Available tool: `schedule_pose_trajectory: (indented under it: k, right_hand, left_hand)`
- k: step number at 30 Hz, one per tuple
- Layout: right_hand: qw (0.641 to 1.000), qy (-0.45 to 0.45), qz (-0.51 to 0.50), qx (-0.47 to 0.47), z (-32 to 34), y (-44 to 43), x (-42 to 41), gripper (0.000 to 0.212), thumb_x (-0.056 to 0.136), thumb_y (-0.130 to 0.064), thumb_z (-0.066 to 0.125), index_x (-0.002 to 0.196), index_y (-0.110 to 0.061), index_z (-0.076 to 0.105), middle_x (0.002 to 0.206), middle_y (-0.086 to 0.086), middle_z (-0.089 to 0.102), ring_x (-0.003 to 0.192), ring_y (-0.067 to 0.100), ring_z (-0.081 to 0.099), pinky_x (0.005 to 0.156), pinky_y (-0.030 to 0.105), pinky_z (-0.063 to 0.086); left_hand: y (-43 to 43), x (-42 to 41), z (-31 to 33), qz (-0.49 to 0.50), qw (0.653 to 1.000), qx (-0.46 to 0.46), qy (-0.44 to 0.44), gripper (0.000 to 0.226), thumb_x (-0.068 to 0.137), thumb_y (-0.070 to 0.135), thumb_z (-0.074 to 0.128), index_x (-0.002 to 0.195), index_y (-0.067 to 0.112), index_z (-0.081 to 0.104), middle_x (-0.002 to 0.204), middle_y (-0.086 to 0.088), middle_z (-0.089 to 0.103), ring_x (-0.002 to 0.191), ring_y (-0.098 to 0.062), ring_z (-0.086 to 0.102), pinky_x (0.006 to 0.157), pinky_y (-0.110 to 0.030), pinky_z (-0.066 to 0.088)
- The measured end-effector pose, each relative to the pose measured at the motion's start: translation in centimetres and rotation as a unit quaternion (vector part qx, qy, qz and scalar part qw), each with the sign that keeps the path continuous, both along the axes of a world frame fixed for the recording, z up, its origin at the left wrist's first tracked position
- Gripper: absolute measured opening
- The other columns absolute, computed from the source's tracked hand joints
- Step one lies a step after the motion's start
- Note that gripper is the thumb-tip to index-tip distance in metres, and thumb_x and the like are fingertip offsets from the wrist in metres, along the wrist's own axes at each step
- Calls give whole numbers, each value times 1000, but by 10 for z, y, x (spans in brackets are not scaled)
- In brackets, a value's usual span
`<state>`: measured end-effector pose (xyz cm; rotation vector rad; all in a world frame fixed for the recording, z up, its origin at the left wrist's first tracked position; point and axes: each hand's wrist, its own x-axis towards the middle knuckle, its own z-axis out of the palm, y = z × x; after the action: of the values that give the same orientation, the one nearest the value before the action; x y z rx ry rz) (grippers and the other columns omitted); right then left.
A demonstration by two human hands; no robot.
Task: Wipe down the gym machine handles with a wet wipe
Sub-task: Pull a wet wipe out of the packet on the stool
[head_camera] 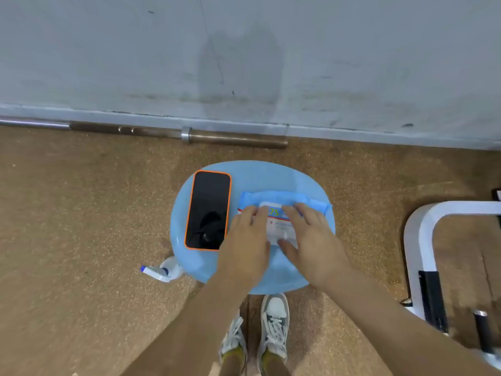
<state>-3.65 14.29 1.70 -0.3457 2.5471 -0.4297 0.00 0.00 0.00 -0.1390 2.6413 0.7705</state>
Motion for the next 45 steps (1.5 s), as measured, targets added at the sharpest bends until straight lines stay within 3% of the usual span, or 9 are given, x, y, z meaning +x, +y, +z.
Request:
schedule_pose_trajectory:
  k: [8,13,18,21,26,30,33,36,45]
  right_hand:
    - [980,170,95,26,-32,13,-20,57,61,-42,84,110,-16,70,101,9,67,97,34,65,55,42,58]
    - [979,101,174,-43,-21,25,-51,49,85,-58,44,110,-23,70,93,1,64,90,23,61,66,35,53]
    - [980,-32,-83,-179,-26,25,-85,36,89,-38,63,60,-18,55,55,-2,51,53,14,49,54,32,39]
    - [949,-8,-251,-190,-38,9,-72,21,83,-37,69,80,-24,52,66,-4,62,62,19,62,57,40,52]
    - [957,87,-249,-117,-31,2,-67,47,78,-33,75,114,-28,44,107,-4,40,78,19,50,66,30,41]
    - [970,195,-95,-112,-28,2,-61,22,77,-7,69,95,-16,60,92,4,45,61,24,50,50,32,45]
    - [972,161,3,-169,-35,11,-41,16,71,0,70,76,-14,66,77,4,54,57,22,55,53,29,46]
    - [978,144,52,-142,-38,19,-24,5,75,-10,69,73,-15,71,74,4,55,66,24,57,66,16,36]
    - [986,151,67,-29,-38,3,-19,34,82,-37,46,65,-16,67,71,2,55,71,25,59,62,32,51]
  left_hand:
    - [11,-7,-22,70,995,-54,54,64,77,25,72,136,16,48,130,-5,54,105,-31,59,69,-41,54]
    - [13,-17,-9,76,996,-45,-13,70,80,36,61,143,26,32,140,5,39,121,-21,48,84,-36,48]
    - [10,-26,-4,102,994,-29,-39,67,83,44,60,140,30,27,135,8,43,118,-20,51,83,-38,49]
    - [12,-23,-3,86,995,-46,-35,61,86,41,60,136,36,27,134,8,41,113,-22,53,72,-36,49]
    - [12,-20,-5,12,996,-88,4,49,87,38,60,126,48,32,124,1,43,105,-24,52,65,-37,53]
    - [13,-21,-5,32,997,-70,15,25,86,38,58,108,35,46,115,2,48,92,-24,54,61,-35,51]
    - [13,-16,-8,85,995,-34,45,12,86,27,51,93,23,60,104,4,58,81,-24,59,57,-34,50]
    - [11,-11,-13,142,988,8,53,19,85,9,56,90,21,70,105,10,64,85,-17,61,66,-24,45]
    - [6,-18,-9,211,972,87,45,27,85,3,59,90,24,76,91,12,58,82,-7,58,74,-17,41]
